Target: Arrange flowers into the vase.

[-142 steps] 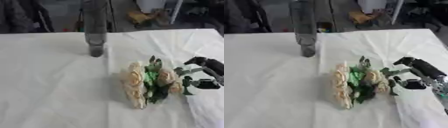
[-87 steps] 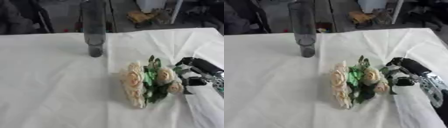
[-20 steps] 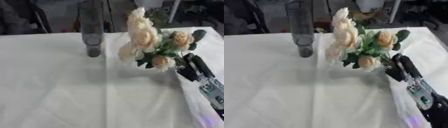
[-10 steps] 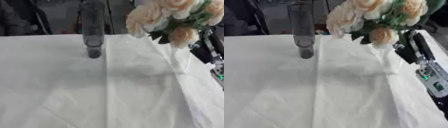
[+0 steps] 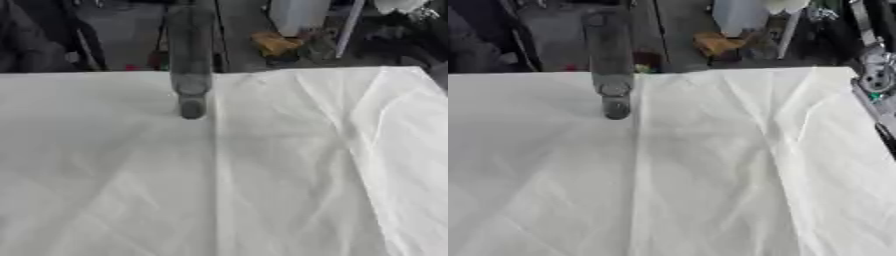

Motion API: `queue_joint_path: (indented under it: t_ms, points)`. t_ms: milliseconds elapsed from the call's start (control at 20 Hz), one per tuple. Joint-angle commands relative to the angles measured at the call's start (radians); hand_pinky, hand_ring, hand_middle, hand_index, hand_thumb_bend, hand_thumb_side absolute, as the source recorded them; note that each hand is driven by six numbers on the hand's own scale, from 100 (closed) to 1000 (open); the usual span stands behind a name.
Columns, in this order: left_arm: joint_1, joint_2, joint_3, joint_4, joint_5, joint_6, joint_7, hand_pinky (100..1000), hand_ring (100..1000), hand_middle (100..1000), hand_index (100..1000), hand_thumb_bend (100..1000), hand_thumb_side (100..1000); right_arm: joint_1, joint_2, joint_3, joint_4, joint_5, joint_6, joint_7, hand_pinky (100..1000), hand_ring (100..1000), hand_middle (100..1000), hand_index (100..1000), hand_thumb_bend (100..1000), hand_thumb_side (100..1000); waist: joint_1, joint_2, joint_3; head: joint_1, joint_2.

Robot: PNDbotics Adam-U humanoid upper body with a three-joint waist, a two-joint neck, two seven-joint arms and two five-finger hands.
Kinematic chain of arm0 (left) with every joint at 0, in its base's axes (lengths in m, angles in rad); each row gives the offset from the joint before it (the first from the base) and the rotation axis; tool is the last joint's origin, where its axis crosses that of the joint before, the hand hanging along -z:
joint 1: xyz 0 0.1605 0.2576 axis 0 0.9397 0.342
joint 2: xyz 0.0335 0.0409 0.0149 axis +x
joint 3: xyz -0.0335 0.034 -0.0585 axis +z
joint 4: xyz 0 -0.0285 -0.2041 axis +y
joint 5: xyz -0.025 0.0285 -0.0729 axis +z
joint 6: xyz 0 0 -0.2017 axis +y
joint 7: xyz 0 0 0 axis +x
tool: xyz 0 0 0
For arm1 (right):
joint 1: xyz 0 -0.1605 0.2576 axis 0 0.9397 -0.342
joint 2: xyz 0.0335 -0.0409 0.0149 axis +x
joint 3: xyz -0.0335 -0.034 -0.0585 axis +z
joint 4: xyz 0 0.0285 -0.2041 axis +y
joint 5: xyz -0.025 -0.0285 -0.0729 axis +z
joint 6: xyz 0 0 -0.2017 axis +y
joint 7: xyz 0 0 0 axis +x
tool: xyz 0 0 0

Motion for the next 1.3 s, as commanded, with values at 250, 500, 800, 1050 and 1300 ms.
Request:
queue_joint_path:
  t_ms: [250, 500, 800, 1050, 1300]
  points:
    - [-0.015, 0.03, -0.02, -0.003, 0.013, -0.001, -0.025, 682, 642, 619, 816, 356, 152, -0.172, 0.018, -0.031, 0.07, -0.118, 0.029, -0.012, 100, 100, 100, 118, 100, 1000, -0.006, -0.02, 0.053, -0.045, -0.019]
    - [-0.033, 0.032, -0.039, -0.001, 0.027, 0.0, -0.046, 682, 641, 619, 817, 357, 151, -0.304, 0.086, -0.046, 0.119, -0.2, 0.009, -0.028, 100, 100, 100, 123, 100, 1000, -0.004, -0.013, 0.106, -0.079, -0.042]
    - [-0.067, 0.03, -0.059, -0.002, 0.042, 0.0, -0.069, 682, 642, 619, 817, 358, 152, -0.415, 0.116, -0.052, 0.169, -0.3, -0.027, -0.043, 100, 100, 100, 128, 100, 1000, -0.002, 0.005, 0.171, -0.126, -0.068]
    - [-0.112, 0.019, -0.079, -0.007, 0.05, 0.0, -0.089, 684, 644, 622, 818, 357, 154, -0.423, 0.106, -0.051, 0.17, -0.383, -0.061, -0.034, 100, 100, 100, 146, 100, 1000, 0.002, 0.017, 0.241, -0.177, -0.096]
    - [-0.146, 0.007, -0.1, -0.008, 0.06, 0.002, -0.112, 684, 644, 623, 818, 358, 154, -0.402, 0.084, -0.053, 0.174, -0.469, -0.102, -0.019, 100, 100, 100, 167, 100, 1000, 0.003, 0.024, 0.312, -0.22, -0.117]
